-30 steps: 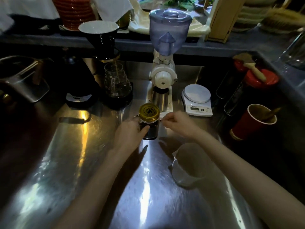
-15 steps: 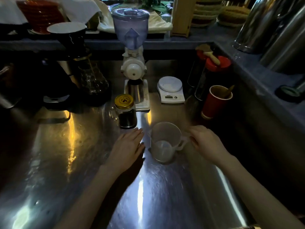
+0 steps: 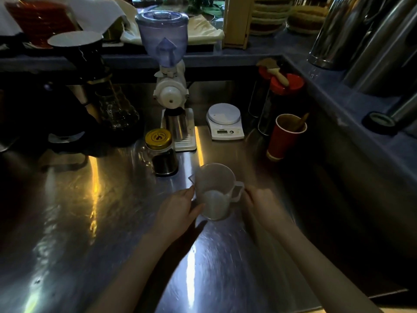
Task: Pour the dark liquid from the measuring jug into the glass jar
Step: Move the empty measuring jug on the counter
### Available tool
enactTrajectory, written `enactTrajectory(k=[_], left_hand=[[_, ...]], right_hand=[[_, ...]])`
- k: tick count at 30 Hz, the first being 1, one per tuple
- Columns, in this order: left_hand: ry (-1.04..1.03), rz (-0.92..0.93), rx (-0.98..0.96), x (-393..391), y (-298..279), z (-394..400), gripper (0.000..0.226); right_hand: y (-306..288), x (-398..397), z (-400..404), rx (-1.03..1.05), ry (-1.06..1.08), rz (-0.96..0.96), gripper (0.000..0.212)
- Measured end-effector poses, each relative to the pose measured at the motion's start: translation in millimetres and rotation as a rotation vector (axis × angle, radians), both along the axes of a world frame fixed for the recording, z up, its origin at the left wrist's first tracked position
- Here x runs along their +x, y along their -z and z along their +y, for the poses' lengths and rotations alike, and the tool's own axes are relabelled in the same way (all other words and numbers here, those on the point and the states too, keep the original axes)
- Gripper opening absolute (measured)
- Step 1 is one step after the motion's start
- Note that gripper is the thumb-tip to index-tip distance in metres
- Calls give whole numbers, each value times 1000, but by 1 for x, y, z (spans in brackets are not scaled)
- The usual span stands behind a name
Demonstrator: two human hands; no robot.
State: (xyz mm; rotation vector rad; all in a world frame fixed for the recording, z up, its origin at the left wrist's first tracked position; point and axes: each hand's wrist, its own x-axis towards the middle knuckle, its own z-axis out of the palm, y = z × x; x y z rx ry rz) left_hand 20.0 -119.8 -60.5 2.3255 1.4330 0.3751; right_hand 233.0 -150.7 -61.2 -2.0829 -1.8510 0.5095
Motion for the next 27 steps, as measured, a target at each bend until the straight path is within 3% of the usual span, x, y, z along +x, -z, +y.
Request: enactTrajectory(k=[10, 14, 27], left_hand=[[-149, -257, 5, 5, -12, 63, 35], [-222, -354, -42, 7, -5, 84, 44], [-297, -377, -55, 10, 24, 101, 36]], right_hand=[[-12, -5, 70, 190, 23, 132, 20], [-4, -12, 98, 197, 46, 193, 25], [15, -15, 125, 128, 23, 246, 26]])
